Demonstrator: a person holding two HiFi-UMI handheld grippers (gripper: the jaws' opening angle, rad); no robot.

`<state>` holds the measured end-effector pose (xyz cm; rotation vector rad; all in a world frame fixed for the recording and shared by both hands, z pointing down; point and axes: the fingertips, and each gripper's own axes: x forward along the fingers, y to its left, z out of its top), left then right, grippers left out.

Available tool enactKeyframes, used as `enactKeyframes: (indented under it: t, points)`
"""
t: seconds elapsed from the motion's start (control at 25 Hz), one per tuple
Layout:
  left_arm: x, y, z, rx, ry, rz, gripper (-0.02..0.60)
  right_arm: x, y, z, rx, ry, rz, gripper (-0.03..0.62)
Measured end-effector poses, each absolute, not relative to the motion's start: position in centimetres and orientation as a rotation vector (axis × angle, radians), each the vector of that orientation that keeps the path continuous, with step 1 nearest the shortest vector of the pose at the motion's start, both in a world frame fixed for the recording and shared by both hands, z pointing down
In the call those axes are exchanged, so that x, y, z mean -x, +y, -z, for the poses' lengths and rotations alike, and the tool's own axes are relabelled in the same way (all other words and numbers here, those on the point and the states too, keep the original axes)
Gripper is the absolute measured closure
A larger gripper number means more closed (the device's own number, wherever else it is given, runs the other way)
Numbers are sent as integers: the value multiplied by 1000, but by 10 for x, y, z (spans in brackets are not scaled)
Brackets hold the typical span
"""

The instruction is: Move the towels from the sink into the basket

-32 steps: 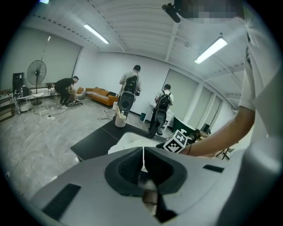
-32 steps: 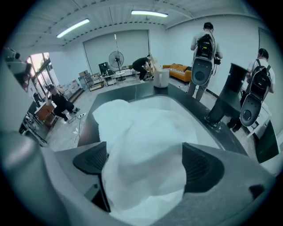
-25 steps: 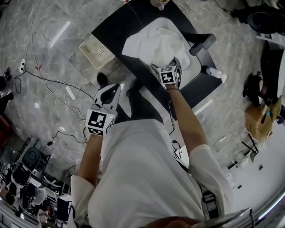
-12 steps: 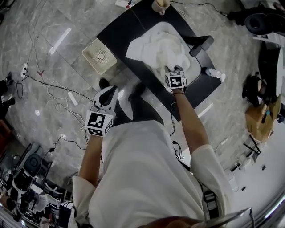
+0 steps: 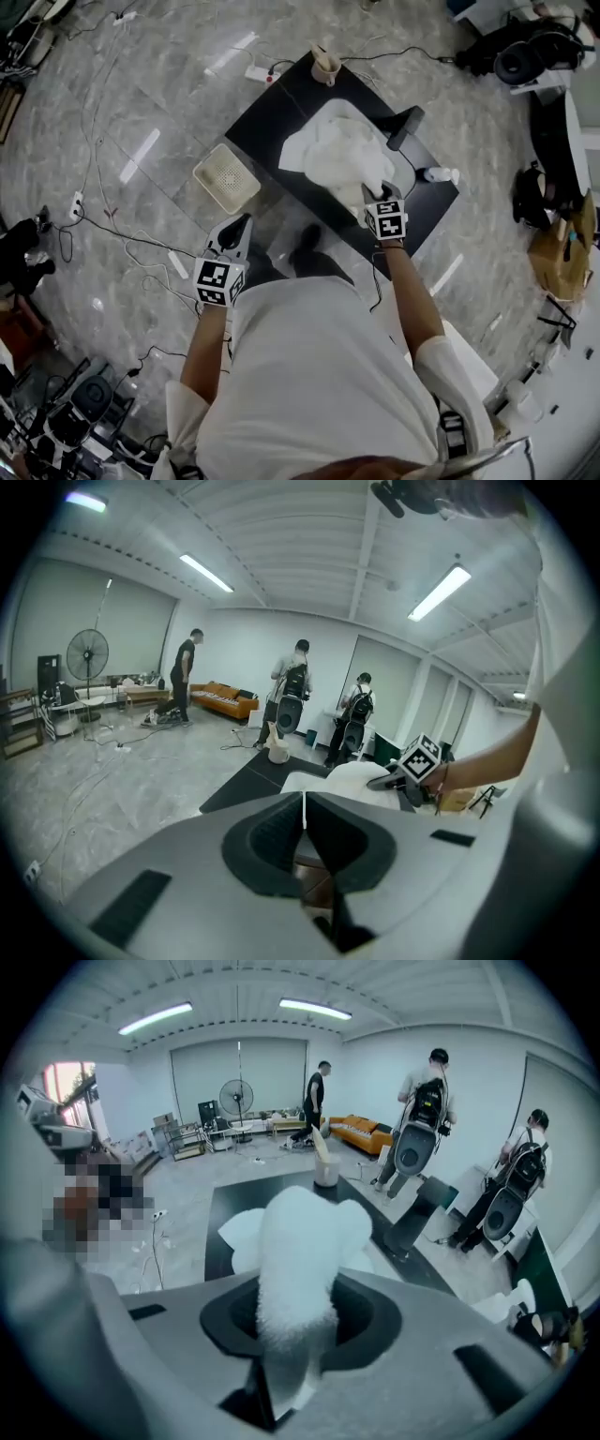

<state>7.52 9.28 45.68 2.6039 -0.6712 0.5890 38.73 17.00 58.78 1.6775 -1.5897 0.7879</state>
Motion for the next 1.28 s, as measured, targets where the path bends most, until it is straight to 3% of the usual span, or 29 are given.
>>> enactKeyframes:
  t: [0.76,1.28]
  points:
    - [-37,53,-364,-2725,-722,-436,572,-292,145,-310,-2100,-2063,-316,484]
    - [-11,39,-352,-2697,-834,-372,572,-261,131,-276,-2024,-2245,-221,484]
